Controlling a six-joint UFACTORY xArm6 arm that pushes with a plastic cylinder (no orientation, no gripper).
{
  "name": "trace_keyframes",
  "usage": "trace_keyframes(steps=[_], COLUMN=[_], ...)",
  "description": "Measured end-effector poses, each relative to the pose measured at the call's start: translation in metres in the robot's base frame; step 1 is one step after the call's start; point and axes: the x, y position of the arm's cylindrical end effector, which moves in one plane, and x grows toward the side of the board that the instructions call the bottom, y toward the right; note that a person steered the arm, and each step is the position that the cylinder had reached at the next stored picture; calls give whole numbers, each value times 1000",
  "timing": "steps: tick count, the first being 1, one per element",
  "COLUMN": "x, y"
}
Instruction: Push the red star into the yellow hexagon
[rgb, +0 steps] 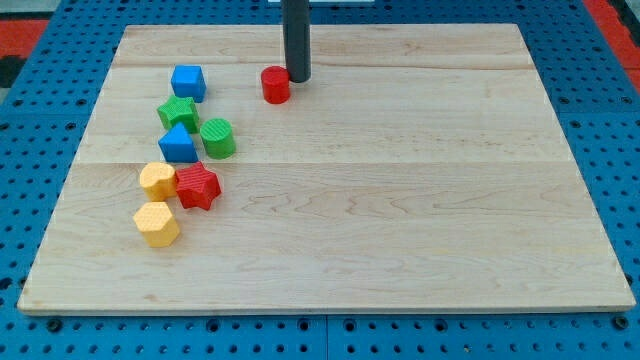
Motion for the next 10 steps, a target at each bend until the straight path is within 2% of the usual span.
trace_keyframes(steps=[2,3,4,6,7,8,10], x=[0,1,5,113,152,164,160], y=[-57,-54,9,22,9,-28,-72])
